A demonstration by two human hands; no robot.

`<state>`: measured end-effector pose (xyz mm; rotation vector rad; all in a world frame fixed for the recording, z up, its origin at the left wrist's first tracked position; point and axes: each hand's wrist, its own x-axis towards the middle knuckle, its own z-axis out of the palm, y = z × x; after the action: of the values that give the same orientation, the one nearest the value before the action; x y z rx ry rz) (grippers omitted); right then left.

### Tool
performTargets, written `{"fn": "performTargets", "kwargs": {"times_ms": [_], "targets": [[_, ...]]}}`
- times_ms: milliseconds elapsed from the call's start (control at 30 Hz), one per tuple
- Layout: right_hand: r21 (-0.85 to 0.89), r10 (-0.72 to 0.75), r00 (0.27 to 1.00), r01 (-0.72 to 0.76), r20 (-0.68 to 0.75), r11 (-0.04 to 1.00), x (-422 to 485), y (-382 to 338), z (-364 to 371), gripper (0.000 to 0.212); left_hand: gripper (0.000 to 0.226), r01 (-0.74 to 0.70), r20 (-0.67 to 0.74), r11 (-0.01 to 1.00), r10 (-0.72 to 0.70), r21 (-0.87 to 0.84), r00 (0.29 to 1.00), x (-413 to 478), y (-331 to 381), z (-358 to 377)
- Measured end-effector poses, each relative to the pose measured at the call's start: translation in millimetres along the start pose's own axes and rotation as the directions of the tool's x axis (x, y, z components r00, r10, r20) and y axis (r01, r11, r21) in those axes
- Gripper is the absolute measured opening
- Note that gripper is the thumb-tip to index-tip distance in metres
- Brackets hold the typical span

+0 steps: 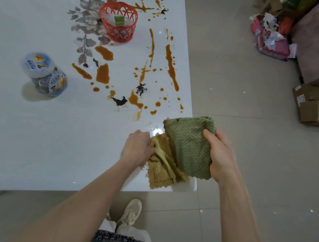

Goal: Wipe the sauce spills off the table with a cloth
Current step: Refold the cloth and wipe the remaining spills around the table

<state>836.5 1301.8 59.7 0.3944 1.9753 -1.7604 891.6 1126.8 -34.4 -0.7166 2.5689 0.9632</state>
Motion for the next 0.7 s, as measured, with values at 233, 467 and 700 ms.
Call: {"fn": "performTargets", "kwargs": {"times_ms": [233,467,700], "targets": [[0.142,0.173,0.930,-0.229,0.325,0.963,9.4,1.3,9.1,0.018,0.012,0.305,0.235,0.608,-0.195,-0.733,0.952,7.8,-25.4,-19.8],[-0.492,0.053,0.994,0.001,0.096,0.871,39.5,56.7,44.4,0.018,0.052,0.495,0.456,0.321,-0.192,-0.807,0.869,-1.2,-37.0,-38.9],[-0.601,-0.062,0.986,0.144,0.156,0.786,38.3,61.5,51.0,0.027,0.021,0.269,0.325,0.710,-0.059,-0.650,0.944,-4.9,-16.3,-33.0]]}}
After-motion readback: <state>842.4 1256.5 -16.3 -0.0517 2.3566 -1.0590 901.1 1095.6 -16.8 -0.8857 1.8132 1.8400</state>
